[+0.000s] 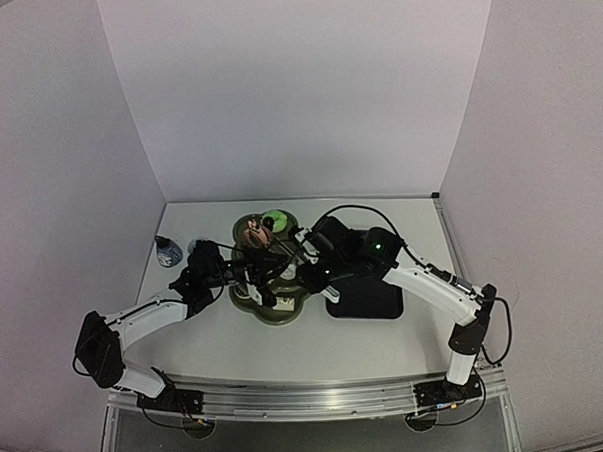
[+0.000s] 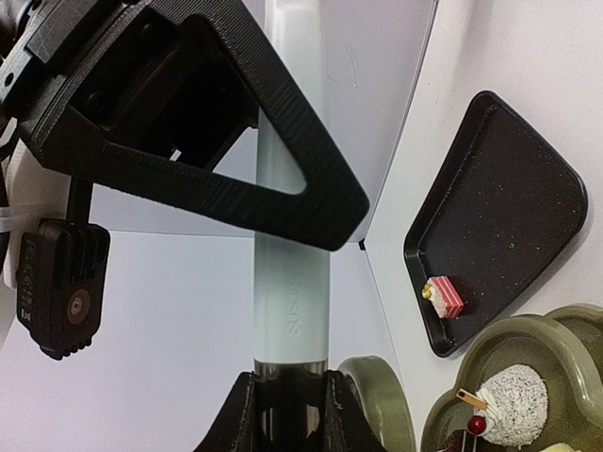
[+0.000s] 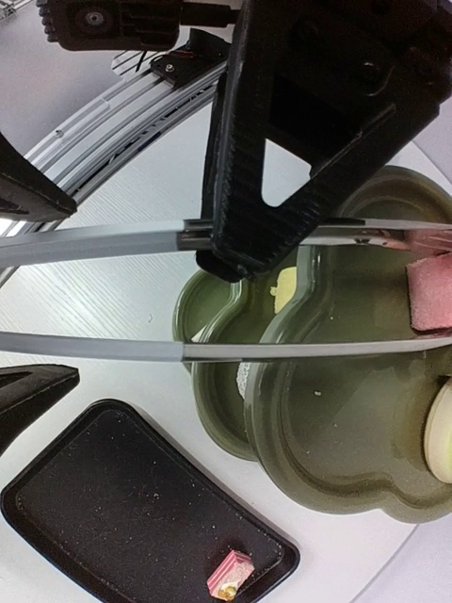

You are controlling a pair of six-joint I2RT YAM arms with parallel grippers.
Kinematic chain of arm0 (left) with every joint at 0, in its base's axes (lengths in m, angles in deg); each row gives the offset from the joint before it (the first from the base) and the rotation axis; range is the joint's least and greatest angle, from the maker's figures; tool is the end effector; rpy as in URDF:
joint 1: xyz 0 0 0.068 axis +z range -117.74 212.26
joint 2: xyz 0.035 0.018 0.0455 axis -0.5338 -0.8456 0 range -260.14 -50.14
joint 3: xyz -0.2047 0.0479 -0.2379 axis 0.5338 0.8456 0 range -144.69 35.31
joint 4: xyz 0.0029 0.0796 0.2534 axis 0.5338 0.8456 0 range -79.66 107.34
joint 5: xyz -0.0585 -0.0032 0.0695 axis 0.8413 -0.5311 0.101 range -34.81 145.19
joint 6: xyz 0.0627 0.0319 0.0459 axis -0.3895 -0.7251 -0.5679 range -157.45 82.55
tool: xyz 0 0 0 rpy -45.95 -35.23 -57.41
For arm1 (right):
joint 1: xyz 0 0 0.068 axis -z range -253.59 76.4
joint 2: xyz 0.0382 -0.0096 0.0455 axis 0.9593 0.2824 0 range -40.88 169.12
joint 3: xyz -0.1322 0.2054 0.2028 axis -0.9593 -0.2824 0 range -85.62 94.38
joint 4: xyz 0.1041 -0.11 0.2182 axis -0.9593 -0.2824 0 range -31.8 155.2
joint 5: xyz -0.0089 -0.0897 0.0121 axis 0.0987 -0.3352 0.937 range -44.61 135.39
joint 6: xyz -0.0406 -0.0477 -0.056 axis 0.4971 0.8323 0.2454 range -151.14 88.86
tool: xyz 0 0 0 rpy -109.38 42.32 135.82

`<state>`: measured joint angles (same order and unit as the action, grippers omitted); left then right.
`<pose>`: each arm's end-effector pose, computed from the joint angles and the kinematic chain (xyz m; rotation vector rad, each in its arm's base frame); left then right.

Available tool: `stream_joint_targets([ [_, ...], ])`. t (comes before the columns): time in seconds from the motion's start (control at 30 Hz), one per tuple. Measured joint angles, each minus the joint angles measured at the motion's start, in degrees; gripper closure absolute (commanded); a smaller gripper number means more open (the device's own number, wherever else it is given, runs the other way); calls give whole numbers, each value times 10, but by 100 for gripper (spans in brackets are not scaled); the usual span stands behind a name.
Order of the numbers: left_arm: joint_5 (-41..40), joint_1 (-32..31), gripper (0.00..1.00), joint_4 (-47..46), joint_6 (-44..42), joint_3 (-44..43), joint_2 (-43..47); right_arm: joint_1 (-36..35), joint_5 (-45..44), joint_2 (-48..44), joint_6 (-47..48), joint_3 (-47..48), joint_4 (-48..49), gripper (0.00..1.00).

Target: Serve the afternoon tea

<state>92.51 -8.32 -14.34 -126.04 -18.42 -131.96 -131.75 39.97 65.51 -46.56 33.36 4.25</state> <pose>0.2418 -0.2658 0.3480 1.6043 0.2187 0.1156 0.2358 0.3664 0.4137 -0.8568 2.3118 0.4678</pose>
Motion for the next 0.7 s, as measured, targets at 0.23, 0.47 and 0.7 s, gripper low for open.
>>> stream_joint_targets([
  [0.23,0,0,100,-18,0,0,0,0,-3,0,-6,0,0,60],
  [0.47,0,0,100,-35,-3,3,4,0,-3,0,-9,10,0,63],
  [0.7,-3,-4,100,-43,-14,3,33,-1,18,3,-8,76,-11,70],
])
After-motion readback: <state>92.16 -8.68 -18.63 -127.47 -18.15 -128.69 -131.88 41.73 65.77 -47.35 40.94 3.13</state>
